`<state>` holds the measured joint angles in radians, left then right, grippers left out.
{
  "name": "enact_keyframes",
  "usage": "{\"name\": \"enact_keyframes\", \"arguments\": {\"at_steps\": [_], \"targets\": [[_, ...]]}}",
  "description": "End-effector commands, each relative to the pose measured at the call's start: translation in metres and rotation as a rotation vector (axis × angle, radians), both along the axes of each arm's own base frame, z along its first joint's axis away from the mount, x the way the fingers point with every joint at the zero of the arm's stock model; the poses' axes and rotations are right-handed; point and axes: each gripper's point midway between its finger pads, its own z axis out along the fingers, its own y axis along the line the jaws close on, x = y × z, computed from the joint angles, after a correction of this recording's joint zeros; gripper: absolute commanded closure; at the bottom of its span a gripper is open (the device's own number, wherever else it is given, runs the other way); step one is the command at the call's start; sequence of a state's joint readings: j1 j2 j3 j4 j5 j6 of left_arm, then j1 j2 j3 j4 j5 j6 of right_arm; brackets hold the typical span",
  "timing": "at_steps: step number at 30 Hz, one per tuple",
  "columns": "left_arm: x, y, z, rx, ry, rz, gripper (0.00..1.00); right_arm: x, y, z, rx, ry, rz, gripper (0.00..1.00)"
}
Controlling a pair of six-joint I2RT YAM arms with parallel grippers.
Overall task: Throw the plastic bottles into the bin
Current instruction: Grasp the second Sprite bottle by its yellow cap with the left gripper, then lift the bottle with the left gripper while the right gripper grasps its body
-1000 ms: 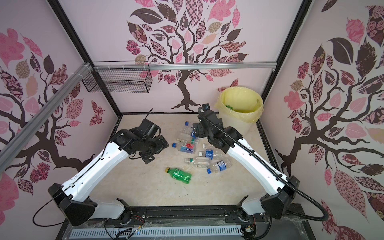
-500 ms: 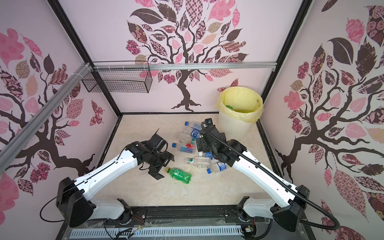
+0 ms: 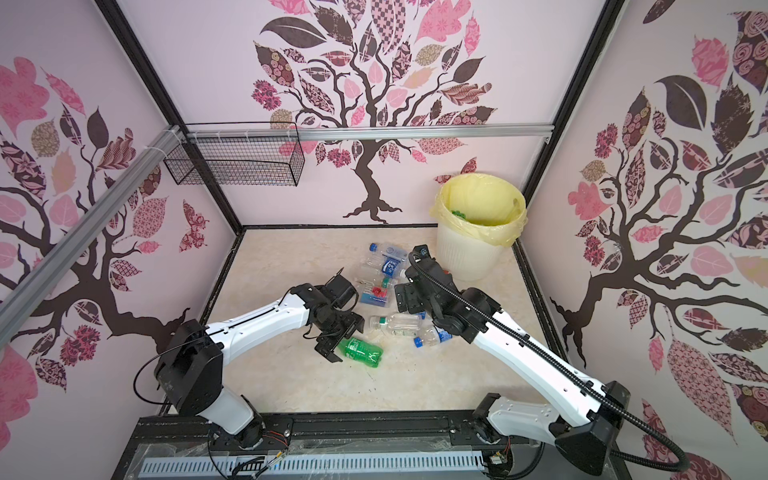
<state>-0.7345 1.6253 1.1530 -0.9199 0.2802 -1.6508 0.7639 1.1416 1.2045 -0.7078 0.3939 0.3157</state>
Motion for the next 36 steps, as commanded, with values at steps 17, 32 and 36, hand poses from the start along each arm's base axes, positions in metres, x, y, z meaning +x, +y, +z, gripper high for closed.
{"name": "enact_keyframes", "arguments": {"at_steps": [17,32,36], "targets": [[0.012,-0.002,-0.056,0.117,-0.004,-0.024,0.2,-0.021,-0.003,0.009,0.09,-0.023,0.052,0.0],[0.04,0.019,-0.031,0.13,-0.096,-0.122,0.44,-0.021,0.018,0.002,0.133,0.014,0.126,0.01],[0.062,0.025,-0.003,0.115,-0.171,-0.164,0.45,-0.02,0.028,0.002,0.169,0.033,0.154,0.0]]}}
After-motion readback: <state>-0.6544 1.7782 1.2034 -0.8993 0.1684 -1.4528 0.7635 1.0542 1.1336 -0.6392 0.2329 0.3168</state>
